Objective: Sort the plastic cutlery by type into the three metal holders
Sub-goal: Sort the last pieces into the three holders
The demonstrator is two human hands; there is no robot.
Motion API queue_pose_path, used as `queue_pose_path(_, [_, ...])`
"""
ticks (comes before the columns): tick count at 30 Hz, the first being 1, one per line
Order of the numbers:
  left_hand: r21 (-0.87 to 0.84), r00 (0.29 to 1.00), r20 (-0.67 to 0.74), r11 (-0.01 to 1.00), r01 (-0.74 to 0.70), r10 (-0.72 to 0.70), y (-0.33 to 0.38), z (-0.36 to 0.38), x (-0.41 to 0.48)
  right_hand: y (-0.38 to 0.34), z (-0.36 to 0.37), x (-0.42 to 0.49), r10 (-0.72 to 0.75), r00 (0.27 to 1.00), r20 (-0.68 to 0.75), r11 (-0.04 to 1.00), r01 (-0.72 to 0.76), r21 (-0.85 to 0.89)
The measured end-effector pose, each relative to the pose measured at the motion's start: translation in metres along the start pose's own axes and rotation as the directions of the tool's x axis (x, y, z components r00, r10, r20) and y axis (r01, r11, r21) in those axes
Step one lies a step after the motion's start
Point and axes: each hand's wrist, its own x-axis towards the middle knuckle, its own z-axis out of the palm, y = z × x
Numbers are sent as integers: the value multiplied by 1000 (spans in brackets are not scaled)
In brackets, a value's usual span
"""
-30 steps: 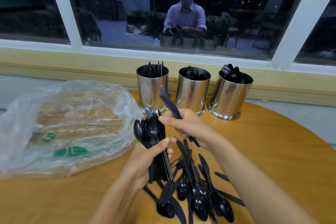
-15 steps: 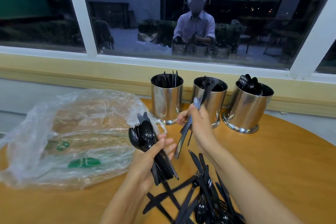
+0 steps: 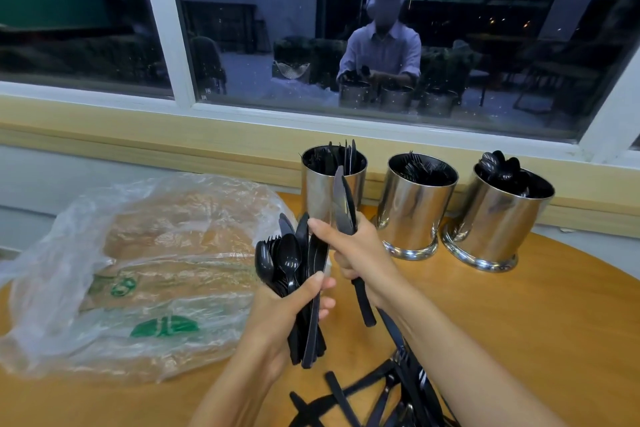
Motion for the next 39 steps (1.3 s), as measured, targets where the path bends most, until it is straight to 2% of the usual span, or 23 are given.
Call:
queue_pose_path(4, [-20,1000,26,1000,-12,12,0,-2,3,0,1,-2,79,981,180,996,-85,24])
queue_pose_path(10, [49,993,118,999,-2,-4,2,-5,7,-5,1,-2,108,962,251,993,-92,-78])
queue_pose_path(15, [-4,994,113,1000,9,-9,0,-6,9,4,5,0,-18,995,99,998,24,-61])
queue_pose_path(20, [-70,1000,13,997,-25,26,2,0,12,9,9,3,-22,999,-39,1000,23,15])
queue_pose_path(22, [-67,1000,4,998,-19,19,2,1,16,10,10,4,-18,999,-49,1000,19,25])
queue_pose_path(25, [-56,1000,15,998,-1,2,2,2,21,6,6,5,26,999,22,997,-28,66])
queue_pose_path(28, [-22,999,31,1000,15,-14,-1,2,24,6,2,8,58,997,46,998,-59,27])
queue_pose_path(32, [-30,999,16,999,30,-30,-3,4,27,15,0,18,27,996,-83,999,-23,49])
queue_pose_path(39, [-24,994,82,997,71,-69,-4,7,37,24,0,29,-34,972,-233,999,33,-10])
